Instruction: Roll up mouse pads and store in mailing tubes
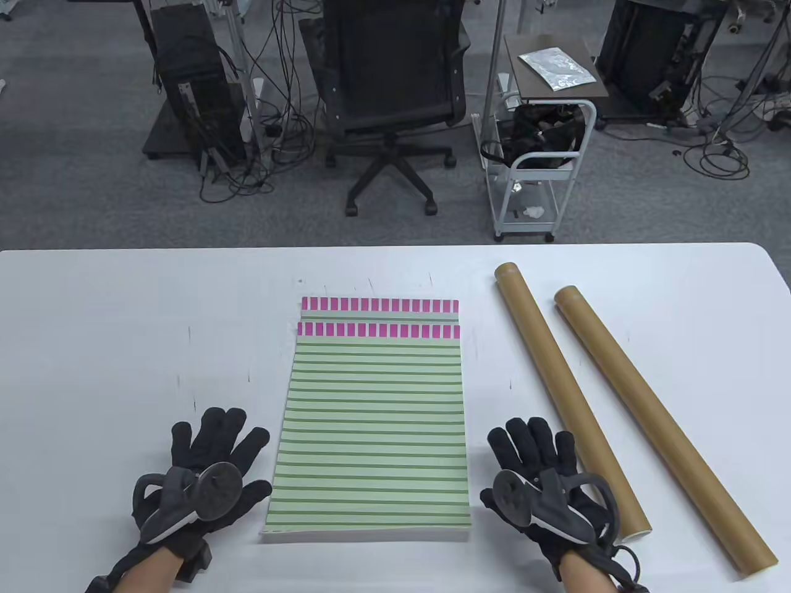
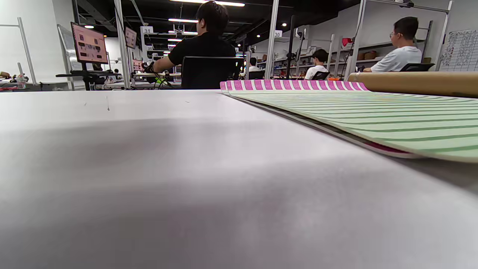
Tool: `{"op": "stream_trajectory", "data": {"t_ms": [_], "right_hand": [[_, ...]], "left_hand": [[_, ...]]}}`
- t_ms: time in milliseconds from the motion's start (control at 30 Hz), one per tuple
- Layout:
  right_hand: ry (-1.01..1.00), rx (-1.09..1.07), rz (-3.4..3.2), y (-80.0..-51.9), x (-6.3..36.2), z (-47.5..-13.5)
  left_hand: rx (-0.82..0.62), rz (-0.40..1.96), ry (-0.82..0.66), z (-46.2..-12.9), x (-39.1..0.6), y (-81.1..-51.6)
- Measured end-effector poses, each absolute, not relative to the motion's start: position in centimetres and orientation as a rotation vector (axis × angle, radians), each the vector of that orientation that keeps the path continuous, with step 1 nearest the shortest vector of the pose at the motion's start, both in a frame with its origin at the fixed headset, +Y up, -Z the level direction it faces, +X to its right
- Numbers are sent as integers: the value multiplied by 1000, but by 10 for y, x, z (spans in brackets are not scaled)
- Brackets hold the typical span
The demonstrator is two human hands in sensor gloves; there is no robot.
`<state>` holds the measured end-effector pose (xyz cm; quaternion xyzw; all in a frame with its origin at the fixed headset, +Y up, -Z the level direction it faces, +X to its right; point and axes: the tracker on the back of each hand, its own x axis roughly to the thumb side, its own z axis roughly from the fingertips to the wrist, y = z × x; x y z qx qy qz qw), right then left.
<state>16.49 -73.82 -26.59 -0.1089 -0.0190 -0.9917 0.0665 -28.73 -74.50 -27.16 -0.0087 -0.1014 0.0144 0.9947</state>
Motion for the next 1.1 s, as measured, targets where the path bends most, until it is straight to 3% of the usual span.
{"op": "stream_trajectory", "data": {"t_ms": [833,967,1100], "right_hand": [[-25,-222,-3040,-737,178,-269],[-39,-31,-3021,-747,188,-282],[-375,337,-2925,-748,216,-287]], "left_hand": [[-37,30,-206,-272,-286,-748],[-26,33,-199,-273,-288,-746],[-39,50,-197,-274,-287,-746]]}}
